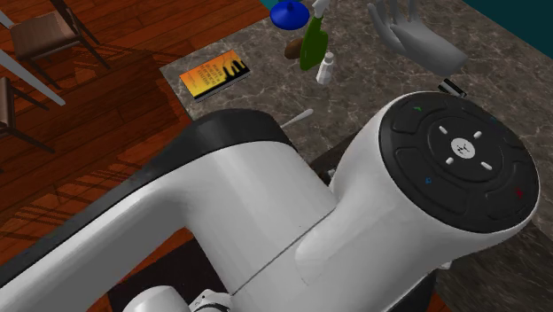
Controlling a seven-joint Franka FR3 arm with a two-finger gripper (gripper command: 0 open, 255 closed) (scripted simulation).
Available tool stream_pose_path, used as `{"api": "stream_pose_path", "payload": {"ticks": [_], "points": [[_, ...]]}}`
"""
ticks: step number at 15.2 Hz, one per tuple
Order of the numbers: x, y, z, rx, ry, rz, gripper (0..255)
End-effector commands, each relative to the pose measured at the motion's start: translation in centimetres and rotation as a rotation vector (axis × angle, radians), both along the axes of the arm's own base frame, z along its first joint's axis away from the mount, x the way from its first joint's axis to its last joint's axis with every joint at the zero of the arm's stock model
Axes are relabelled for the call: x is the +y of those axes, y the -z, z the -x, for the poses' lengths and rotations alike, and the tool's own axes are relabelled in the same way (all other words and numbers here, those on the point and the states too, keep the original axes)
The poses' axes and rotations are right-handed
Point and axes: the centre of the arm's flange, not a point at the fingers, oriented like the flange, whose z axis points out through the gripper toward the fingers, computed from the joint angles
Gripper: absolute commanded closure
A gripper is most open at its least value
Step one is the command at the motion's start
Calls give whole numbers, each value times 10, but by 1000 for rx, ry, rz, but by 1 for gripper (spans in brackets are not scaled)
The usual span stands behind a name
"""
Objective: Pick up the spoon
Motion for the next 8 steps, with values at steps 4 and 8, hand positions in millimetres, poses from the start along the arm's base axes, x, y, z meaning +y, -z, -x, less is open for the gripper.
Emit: {"api": "stream_pose_path", "payload": {"ticks": [4,8], "points": [[54,35,-19,-21,-4,-13,0],[95,61,-34,-38,-7,-22,0]]}}
